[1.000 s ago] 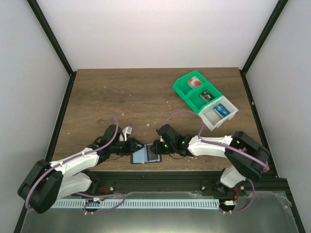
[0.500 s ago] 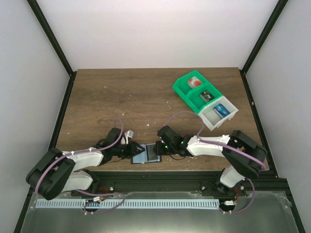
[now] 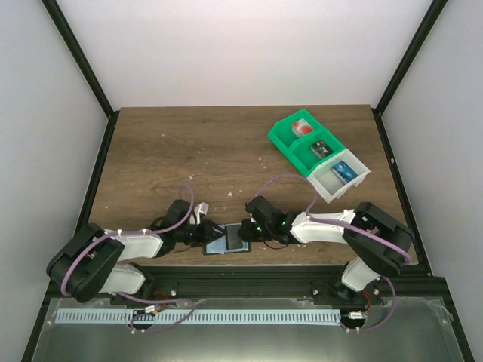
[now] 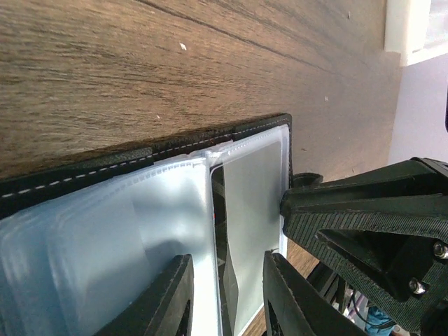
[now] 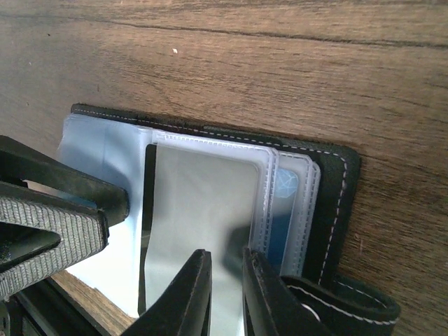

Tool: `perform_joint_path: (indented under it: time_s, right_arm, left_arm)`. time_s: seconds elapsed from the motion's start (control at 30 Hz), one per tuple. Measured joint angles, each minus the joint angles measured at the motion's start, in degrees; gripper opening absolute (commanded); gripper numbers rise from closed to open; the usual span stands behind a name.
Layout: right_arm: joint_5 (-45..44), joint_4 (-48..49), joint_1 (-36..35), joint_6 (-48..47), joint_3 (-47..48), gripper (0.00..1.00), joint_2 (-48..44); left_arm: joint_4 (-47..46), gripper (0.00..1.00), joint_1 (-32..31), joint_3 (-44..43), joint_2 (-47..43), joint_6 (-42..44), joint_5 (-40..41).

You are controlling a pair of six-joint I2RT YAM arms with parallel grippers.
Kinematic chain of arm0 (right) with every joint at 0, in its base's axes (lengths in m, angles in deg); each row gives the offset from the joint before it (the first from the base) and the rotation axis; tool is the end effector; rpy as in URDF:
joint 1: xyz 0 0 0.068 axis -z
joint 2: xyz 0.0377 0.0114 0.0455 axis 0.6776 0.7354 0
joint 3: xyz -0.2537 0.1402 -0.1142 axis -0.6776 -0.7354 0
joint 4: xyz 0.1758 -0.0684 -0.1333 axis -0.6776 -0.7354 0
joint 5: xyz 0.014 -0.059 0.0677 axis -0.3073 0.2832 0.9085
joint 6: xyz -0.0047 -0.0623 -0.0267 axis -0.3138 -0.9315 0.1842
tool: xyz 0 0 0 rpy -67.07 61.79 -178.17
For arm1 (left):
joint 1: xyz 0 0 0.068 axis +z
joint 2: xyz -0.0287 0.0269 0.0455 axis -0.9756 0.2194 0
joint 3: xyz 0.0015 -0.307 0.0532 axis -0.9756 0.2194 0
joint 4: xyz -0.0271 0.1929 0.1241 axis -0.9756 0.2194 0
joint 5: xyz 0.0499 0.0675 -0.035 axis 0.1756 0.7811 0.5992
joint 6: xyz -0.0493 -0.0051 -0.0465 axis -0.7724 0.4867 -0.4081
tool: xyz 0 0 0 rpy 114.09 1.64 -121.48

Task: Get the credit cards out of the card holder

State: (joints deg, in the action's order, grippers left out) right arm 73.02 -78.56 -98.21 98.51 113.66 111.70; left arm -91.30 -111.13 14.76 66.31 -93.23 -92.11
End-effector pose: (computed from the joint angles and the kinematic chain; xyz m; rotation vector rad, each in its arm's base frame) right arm 0.1495 0.2334 0.1895 -0.2126 2.7192 0.8813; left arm 0.1391 -0.1286 0.1663 -0.1289 2.6238 -1.3381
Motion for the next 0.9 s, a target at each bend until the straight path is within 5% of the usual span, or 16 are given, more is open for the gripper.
perform_joint_path:
  time_s: [0.9]
  right_arm:
    - [1.29, 4.13, 0.48, 1.9, -2.14, 0.07, 0.15]
  left_arm:
    - [-13.09, 0.13, -1.07, 3.43, 5.84, -6.43, -2.38]
